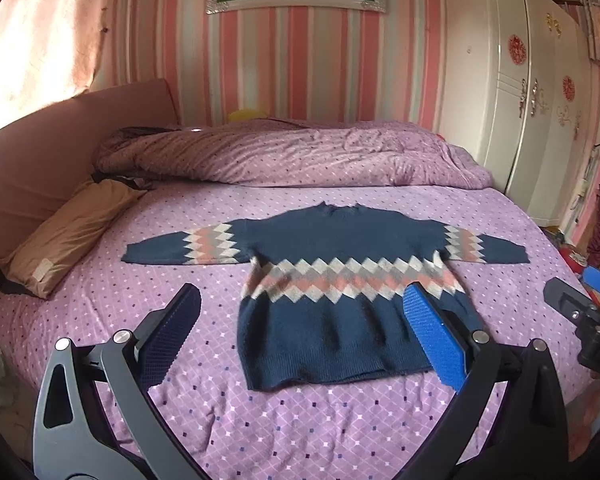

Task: Fold small clothes

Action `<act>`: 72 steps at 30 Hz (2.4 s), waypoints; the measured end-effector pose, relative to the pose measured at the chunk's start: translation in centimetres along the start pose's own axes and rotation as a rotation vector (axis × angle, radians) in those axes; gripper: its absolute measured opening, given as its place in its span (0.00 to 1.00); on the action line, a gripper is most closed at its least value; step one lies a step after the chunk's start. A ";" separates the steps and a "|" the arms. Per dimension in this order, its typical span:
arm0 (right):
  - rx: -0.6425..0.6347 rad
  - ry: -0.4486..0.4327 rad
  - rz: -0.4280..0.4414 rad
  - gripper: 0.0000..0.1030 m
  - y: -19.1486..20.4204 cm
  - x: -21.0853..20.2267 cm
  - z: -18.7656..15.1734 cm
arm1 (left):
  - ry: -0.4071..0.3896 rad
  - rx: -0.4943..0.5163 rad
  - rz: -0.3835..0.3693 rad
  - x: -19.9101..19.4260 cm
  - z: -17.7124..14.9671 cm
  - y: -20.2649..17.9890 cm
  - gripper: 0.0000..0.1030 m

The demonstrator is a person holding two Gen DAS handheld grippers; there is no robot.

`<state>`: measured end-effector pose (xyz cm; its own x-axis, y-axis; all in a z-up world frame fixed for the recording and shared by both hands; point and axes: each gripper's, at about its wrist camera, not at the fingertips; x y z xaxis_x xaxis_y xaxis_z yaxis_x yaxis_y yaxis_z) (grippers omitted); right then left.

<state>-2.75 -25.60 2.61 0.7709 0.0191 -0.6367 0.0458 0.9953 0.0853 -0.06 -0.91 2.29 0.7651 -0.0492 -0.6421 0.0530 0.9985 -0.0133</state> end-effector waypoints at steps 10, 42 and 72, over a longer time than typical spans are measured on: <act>0.001 -0.007 -0.007 0.99 0.1 0.0 -0.2 | 0.020 -0.010 -0.017 0.3 0.0 -0.2 0.97; -0.024 0.006 -0.043 0.99 0.1 1.0 -0.3 | 0.011 0.002 0.014 -0.2 0.7 -1.2 0.97; -0.003 0.017 -0.067 0.99 -0.9 2.2 -0.2 | 0.018 0.000 0.014 1.6 0.9 -2.2 0.97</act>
<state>-1.23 -26.42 0.93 0.7552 -0.0459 -0.6539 0.0948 0.9947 0.0397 1.65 -3.19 1.95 0.7537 -0.0352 -0.6562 0.0425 0.9991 -0.0048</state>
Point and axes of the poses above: each gripper's, at about its wrist camera, not at the fingertips, and x roughly the way its jaws point, y to its left, z to its top, and after that the axes turned 8 degrees about y, right-handed
